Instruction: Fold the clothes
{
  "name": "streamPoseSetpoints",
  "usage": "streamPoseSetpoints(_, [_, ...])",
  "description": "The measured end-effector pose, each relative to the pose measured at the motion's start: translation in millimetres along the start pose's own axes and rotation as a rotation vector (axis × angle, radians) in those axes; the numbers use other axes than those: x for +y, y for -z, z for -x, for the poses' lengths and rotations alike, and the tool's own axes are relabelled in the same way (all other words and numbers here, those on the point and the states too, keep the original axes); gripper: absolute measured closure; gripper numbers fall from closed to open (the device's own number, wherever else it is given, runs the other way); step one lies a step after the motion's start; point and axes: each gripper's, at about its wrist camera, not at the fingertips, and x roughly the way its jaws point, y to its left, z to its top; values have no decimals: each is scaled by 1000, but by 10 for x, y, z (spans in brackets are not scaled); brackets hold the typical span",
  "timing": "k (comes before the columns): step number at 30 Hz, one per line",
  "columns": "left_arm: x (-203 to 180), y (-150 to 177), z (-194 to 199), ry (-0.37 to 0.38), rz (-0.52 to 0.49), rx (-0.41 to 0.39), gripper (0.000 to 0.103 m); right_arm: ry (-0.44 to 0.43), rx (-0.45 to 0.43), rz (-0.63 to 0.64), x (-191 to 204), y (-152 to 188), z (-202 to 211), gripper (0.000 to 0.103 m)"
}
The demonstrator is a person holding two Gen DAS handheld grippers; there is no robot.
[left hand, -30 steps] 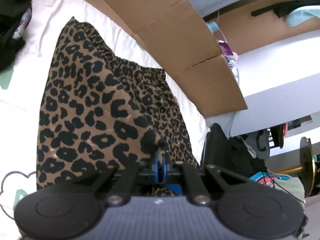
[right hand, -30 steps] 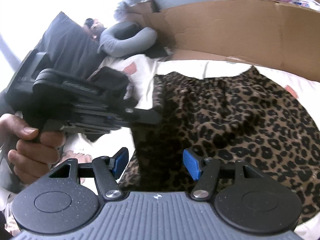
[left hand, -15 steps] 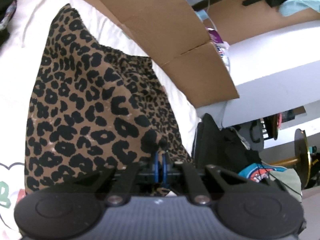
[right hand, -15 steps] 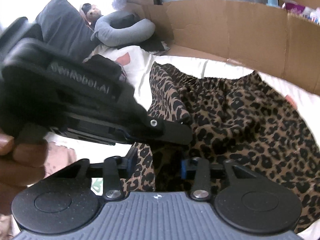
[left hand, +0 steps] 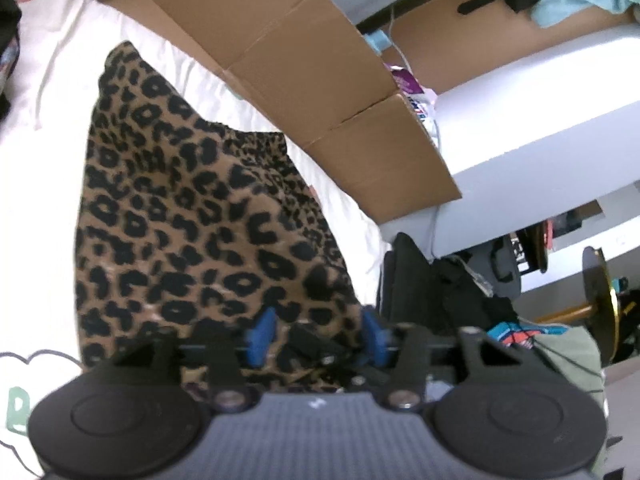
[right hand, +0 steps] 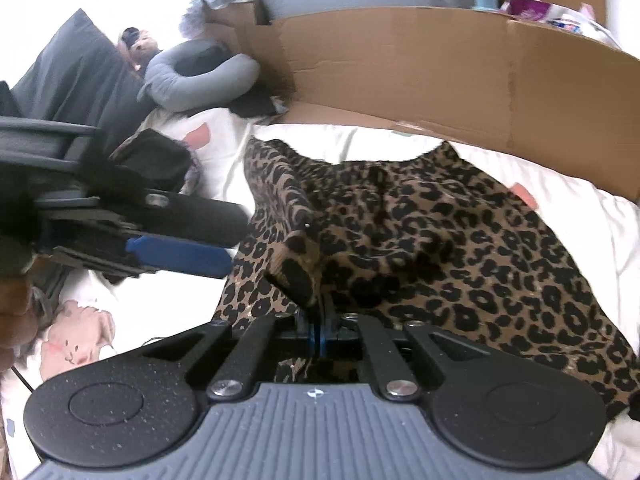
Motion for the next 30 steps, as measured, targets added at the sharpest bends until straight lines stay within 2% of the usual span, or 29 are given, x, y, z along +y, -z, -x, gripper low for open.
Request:
streamPoseSetpoints(2, [23, 13, -19, -38, -6, 9, 36, 11, -6, -21, -90, -14, 49, 103])
streamPoseSetpoints(12, [268, 122, -146, -216, -13, 78, 31, 72, -19, -94, -460, 15, 211, 103])
streamPoseSetpoints(19, [547, 255, -219, -312, 13, 135, 29, 113, -32, -153, -724, 75, 291, 103])
streamPoseSetpoints(22, [642, 309, -249, -335, 28, 156, 29, 136, -29, -192, -902, 111, 307, 103])
streamPoseSetpoints(30, [708, 443, -401, -330, 14, 243, 29, 226, 5, -315, -1432, 336, 244, 103])
